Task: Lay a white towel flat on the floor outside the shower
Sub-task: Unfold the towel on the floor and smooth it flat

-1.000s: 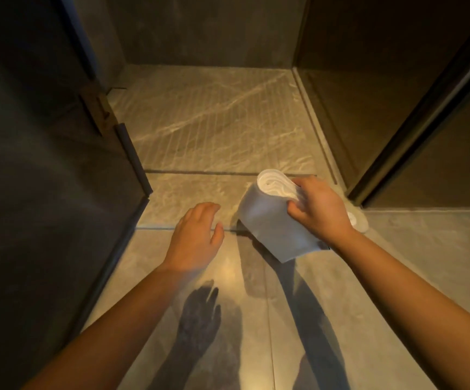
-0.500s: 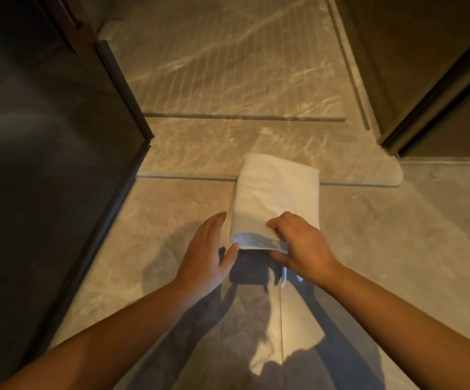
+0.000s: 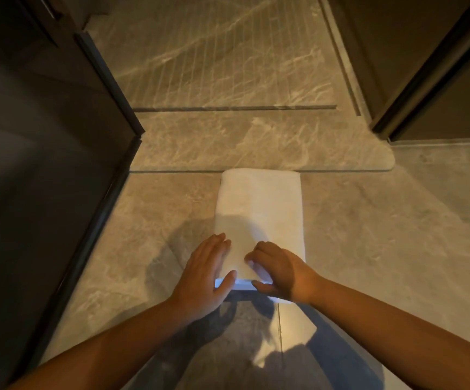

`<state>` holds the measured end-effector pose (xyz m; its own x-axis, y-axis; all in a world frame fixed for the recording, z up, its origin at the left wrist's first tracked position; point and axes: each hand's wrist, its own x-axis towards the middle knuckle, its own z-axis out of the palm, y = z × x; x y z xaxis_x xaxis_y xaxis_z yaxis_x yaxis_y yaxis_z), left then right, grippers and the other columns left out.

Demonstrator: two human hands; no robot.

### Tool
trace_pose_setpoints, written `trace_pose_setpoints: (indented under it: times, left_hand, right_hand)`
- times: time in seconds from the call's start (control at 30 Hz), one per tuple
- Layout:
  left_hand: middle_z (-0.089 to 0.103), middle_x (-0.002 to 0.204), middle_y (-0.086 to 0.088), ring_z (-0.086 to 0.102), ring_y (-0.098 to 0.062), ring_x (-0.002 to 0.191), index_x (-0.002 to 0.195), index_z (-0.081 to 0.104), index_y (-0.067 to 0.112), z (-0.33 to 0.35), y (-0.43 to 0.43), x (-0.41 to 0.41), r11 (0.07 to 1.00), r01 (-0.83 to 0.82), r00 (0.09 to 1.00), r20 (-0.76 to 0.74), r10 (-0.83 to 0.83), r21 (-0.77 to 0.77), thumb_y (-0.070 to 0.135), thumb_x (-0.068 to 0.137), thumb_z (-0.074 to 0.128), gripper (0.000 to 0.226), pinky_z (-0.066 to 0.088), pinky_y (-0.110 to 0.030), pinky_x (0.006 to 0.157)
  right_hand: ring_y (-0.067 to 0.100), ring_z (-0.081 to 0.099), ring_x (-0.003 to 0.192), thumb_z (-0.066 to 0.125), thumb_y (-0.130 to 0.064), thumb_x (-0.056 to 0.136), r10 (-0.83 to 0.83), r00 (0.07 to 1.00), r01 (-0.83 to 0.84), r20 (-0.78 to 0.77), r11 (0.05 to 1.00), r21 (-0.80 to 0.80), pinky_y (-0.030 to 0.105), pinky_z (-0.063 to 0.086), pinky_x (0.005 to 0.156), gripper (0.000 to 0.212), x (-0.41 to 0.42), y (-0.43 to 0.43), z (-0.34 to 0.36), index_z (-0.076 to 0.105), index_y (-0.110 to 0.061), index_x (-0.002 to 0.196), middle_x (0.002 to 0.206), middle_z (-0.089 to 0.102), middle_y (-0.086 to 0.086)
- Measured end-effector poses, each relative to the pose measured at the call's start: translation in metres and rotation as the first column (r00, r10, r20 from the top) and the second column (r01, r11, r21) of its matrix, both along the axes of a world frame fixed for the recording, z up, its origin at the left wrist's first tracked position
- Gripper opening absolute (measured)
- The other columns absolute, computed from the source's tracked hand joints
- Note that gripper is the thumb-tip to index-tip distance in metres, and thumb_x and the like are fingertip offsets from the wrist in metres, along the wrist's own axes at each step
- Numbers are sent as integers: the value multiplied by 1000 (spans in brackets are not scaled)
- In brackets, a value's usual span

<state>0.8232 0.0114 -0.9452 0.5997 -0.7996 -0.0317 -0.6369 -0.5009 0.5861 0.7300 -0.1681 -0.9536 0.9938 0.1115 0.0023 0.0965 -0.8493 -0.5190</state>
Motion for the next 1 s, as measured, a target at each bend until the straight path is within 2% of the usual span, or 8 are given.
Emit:
trace_pose_setpoints:
  times: [0.13,0.3,0.43,0.53,0.6,0.77,0.9,1.0]
  left_hand:
    - [22,152,-2,15,-16,140,138,32,18,-14,-1,3,990,73,997,16,-75,118,37,92,45,52,10,-27,112]
    - [11,155,-4,10,-18,142,142,26,17,-25,-2,15,963,81,994,48,-96,256,37,96,36,51,12,-34,114]
    - [8,156,-2,12,-19,141,141,27,18,-31,3,16,954,111,991,39,-126,277,37,94,40,52,16,-36,113]
    - [11,155,-2,16,-19,141,140,29,18,-30,3,16,963,108,993,28,-119,245,36,93,44,52,21,-35,111]
    - [12,155,-1,17,-18,140,140,30,19,-29,3,17,966,105,993,33,-116,236,36,93,44,52,23,-35,110]
    - [21,153,-3,18,-20,140,140,30,17,-28,0,15,979,63,996,49,-74,195,35,91,49,55,18,-33,112]
    - [42,142,-9,35,-25,132,133,41,12,-21,-15,13,997,17,998,52,-21,81,27,87,58,51,27,-36,108]
    - [53,128,-5,50,-21,117,127,49,14,-13,-34,6,990,-103,982,-170,85,-97,17,86,61,43,39,-29,98]
  right_hand:
    - [25,53,105,68,-33,80,-167,979,177,-118,980,86,30,44,86,51,-10,-16,-2,53,-9,122,116,55,12]
    - [25,50,111,72,-26,78,-482,854,509,-193,853,120,27,38,92,52,-19,-38,-2,52,-8,122,118,51,14]
    - [25,51,109,73,-25,77,-610,724,674,-322,725,141,26,39,92,59,-21,-42,-13,45,-9,127,123,45,14]
    - [25,54,103,74,-21,76,-645,644,759,-411,606,237,28,43,86,63,-19,-41,-17,41,-12,129,123,46,15]
    - [20,55,95,74,-16,76,-635,628,777,-450,544,317,28,45,80,64,-19,-39,-20,38,-12,128,119,53,13]
    - [10,55,79,70,-12,78,-613,604,797,-509,448,406,14,41,59,70,-22,-35,-24,28,-21,134,103,55,4]
    - [16,59,87,68,-6,79,-581,589,803,-562,338,491,16,46,61,72,-23,-35,-21,26,-23,135,108,58,7]
    - [23,60,93,68,-4,79,-572,553,819,-606,241,520,28,51,71,69,-23,-29,-18,28,-17,134,113,59,12]
